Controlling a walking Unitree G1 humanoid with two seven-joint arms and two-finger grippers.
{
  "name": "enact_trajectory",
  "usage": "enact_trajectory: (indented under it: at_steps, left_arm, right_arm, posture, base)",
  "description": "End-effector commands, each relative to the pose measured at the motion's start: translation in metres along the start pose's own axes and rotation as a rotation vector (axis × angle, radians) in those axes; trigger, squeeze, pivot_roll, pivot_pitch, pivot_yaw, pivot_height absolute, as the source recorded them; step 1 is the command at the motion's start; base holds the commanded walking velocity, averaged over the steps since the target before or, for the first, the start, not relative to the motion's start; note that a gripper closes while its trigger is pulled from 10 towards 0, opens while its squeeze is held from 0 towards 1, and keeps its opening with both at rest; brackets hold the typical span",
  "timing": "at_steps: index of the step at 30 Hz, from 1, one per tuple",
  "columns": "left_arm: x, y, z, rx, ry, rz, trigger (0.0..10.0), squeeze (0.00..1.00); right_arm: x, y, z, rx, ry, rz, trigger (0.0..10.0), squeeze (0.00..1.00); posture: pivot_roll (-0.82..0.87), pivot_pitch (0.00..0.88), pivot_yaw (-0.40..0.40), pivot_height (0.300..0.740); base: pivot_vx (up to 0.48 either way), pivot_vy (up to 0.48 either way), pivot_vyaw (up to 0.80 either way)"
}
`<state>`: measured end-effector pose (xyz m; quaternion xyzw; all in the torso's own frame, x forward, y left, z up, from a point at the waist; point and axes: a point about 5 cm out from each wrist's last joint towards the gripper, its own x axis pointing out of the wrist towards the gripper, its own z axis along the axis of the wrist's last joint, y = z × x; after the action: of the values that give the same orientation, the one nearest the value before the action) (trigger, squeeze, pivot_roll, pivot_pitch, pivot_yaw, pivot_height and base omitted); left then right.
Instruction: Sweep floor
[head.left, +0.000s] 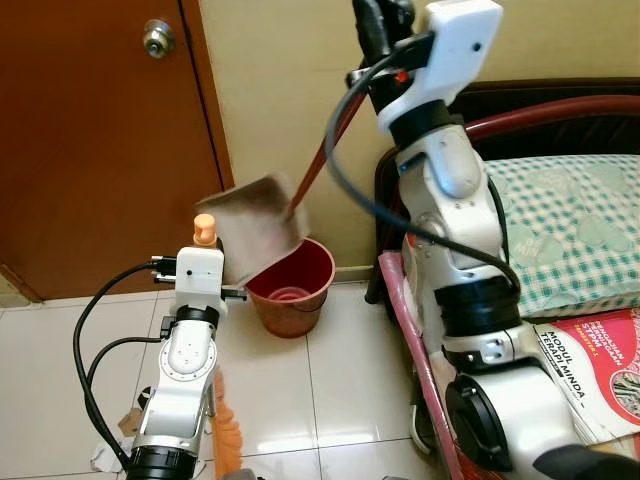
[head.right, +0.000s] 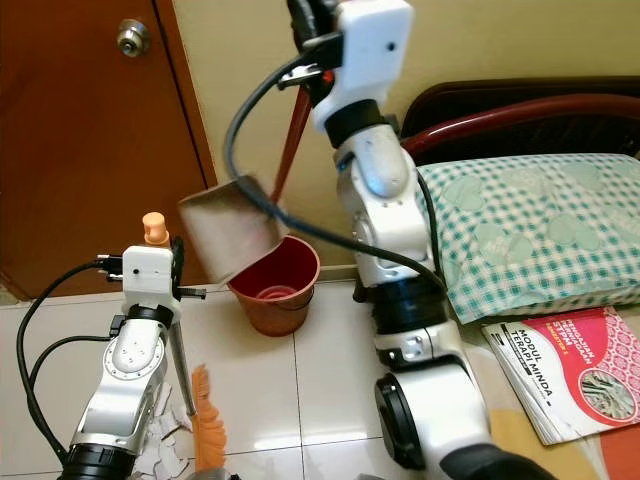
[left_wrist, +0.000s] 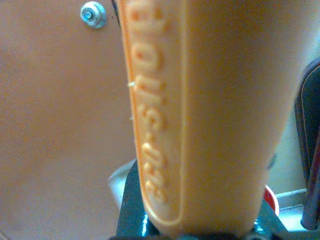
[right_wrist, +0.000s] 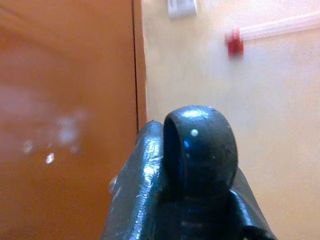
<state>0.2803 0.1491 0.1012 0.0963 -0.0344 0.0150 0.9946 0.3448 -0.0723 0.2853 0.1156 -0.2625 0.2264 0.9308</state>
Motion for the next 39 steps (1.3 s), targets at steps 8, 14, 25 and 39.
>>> enact_trajectory:
  at_steps: [8, 14, 25, 39]
  left_arm:
    - [-0.002, -0.001, -0.001, -0.033, -0.002, -0.008, 10.0, 0.00]
    - [-0.002, -0.005, -0.002, -0.038, 0.004, -0.033, 10.0, 0.00]
    - [-0.006, -0.012, -0.001, -0.057, -0.005, -0.088, 10.0, 0.00]
    - [0.001, -0.017, 0.016, -0.049, -0.051, -0.115, 10.0, 0.00]
  right_arm:
    - [-0.038, -0.037, 0.002, 0.048, 0.136, -0.076, 10.0, 0.00]
    - [-0.061, -0.043, -0.013, -0.018, 0.279, -0.115, 10.0, 0.00]
    - [-0.111, -0.041, -0.046, -0.119, 0.459, -0.137, 10.0, 0.00]
    - [-0.174, -0.065, -0.095, -0.256, 0.635, -0.250, 10.0, 0.00]
  posture:
    - [0.00, 0.011, -0.009, 0.740]
    - [-0.01, 0.013, -0.005, 0.740]
    - [-0.01, 0.020, -0.008, 0.740]
    - [0.02, 0.034, -0.006, 0.740]
  base:
    - [0.000, 0.000, 0.00]
    - [0.000, 0.000, 0.00]
    - [0.000, 0.000, 0.00]
    - [0.000, 0.000, -0.04]
